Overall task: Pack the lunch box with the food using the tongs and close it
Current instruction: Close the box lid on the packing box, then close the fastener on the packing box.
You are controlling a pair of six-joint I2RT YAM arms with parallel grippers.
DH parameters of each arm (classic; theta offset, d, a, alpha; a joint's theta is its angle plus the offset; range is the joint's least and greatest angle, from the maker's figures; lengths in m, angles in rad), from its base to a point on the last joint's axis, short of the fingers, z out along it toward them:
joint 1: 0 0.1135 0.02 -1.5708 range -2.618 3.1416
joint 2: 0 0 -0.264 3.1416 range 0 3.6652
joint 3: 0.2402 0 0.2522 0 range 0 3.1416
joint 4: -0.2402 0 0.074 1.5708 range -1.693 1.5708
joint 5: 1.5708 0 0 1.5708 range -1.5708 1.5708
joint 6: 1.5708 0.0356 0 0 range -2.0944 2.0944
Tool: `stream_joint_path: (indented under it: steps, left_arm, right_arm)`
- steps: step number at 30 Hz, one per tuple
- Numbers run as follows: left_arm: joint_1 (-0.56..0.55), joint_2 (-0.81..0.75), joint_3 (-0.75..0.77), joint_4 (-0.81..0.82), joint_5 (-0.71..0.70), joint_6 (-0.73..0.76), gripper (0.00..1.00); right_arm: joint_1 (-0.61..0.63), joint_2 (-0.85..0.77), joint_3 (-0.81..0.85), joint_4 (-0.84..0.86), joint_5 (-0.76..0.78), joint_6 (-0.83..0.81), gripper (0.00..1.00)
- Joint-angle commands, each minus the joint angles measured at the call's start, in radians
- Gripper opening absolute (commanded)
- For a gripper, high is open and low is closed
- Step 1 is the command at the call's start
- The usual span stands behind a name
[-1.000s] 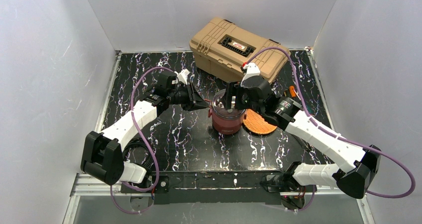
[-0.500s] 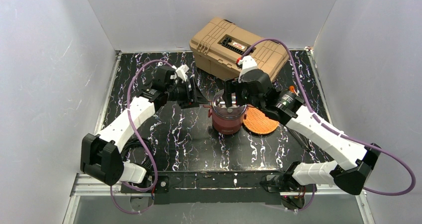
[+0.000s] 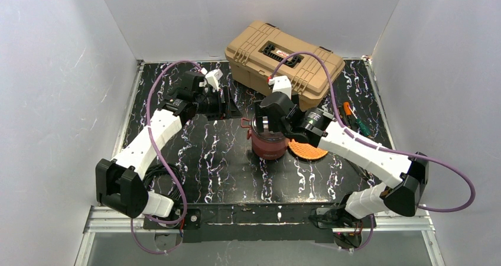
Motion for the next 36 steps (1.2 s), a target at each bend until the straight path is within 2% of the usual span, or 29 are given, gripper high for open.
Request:
stream_joint_path:
  steps: [1,17,36]
  left_arm:
    - [0.008,-0.001,-0.027,-0.01,0.009,0.039,0.63]
    - [0.008,-0.029,-0.062,0.004,0.046,0.047,0.61]
    - [0.008,0.05,-0.069,0.02,0.087,0.029,0.49]
  right_arm:
    - [0.032,0.028,0.07,-0.036,0.116,0.058,0.98]
    - [0.08,0.141,0.105,-0.117,0.282,0.099,0.98]
    - [0.08,0.132,-0.011,-0.087,0.245,0.126,0.93]
